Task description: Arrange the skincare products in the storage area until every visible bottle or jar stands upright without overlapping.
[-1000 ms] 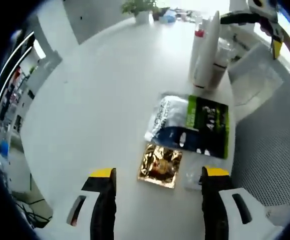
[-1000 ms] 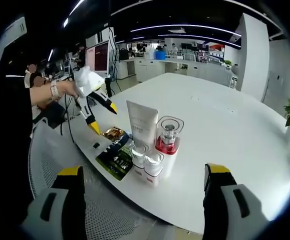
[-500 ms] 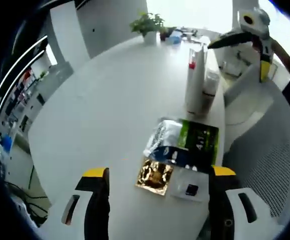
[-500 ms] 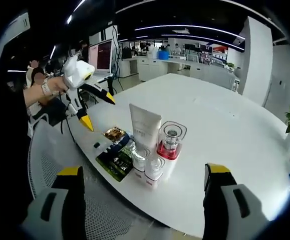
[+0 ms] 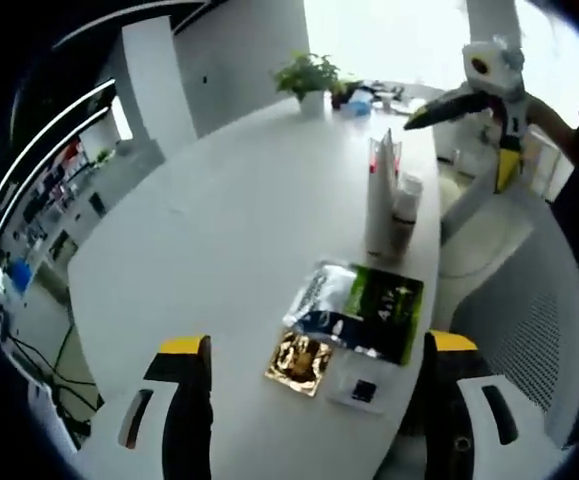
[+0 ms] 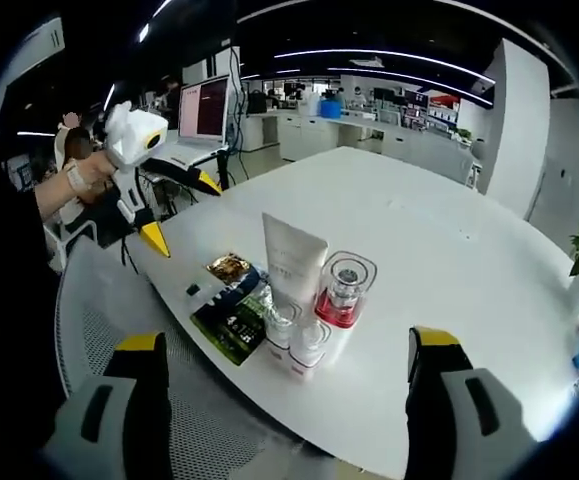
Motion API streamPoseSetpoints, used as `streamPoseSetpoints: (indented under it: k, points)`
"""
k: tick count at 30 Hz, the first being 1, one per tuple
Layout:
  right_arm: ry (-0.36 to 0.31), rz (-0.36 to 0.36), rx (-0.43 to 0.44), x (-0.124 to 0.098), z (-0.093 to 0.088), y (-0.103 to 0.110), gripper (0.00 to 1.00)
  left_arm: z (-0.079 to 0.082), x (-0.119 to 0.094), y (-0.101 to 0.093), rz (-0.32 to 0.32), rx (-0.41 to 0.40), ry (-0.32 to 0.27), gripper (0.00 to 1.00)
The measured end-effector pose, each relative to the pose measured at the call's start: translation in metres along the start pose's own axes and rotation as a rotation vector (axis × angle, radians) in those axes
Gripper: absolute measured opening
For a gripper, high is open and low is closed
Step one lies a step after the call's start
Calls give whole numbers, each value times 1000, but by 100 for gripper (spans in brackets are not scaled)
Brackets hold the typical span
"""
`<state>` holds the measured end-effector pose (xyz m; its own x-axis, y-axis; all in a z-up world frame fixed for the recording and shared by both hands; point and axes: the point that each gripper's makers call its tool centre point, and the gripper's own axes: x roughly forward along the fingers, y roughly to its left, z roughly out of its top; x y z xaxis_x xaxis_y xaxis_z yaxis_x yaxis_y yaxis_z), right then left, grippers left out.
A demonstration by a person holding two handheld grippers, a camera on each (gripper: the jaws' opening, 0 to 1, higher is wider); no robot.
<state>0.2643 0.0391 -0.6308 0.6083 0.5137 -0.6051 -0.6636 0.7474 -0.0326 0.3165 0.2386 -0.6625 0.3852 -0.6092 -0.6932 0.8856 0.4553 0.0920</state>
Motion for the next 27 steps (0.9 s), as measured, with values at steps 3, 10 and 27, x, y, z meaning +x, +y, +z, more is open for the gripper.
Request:
streamPoseSetpoints:
  k: [3, 10, 27]
  points:
    - [-2, -3, 0, 0, 1, 0, 100, -2, -4, -2, 9, -7, -6, 86]
    - [-5, -10, 10, 0, 0, 0, 100, -3, -19, -7, 60, -55, -44, 91]
    - [-10, -20, 22, -1, -2, 2, 100, -16, -43, -18, 134, -152, -46, 97]
